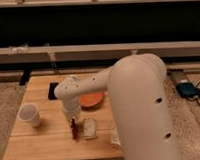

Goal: Place the pepper in the ceramic bowl

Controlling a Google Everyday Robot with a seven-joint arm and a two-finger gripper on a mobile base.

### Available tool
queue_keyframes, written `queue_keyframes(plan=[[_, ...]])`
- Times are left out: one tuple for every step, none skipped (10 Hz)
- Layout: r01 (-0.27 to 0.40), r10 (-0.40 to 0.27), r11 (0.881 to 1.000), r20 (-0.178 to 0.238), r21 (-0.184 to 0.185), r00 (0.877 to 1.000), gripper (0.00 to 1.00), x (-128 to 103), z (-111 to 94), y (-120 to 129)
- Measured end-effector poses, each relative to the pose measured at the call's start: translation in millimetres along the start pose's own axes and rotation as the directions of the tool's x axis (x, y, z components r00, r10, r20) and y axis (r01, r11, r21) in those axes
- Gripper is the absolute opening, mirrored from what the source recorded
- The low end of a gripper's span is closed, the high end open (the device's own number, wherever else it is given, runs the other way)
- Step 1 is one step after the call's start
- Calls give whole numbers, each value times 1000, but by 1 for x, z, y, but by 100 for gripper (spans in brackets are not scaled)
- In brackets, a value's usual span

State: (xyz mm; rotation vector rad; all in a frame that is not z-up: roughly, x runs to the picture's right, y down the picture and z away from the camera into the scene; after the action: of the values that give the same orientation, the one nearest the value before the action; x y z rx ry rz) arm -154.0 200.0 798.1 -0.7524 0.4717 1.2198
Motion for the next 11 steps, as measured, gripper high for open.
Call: queue_keyframes(plan=[[5, -5, 1000, 14, -1, 1000, 0, -3, -17, 3], [8, -8, 1000, 27, 1, 1000, 0, -8, -35, 4], [11, -12, 1000, 43, 3, 999, 0, -14, -54, 5], [10, -11, 1000, 58, 11, 998, 0, -22, -72, 2], [9, -10, 1000, 69, 15, 998, 0, -28, -84, -1], [7, -9, 1000, 74, 19, 997, 1, -30, -89, -3], [13, -14, 1000, 72, 22, 997, 9, -28, -90, -2], [22, -23, 999, 67, 25, 997, 19, -23, -84, 1], [23, -25, 999, 65, 22, 998, 29, -15, -76, 8], [23, -24, 1000, 65, 22, 998, 39, -5, -70, 15], [11, -13, 1000, 61, 23, 998, 50, 8, -66, 19]])
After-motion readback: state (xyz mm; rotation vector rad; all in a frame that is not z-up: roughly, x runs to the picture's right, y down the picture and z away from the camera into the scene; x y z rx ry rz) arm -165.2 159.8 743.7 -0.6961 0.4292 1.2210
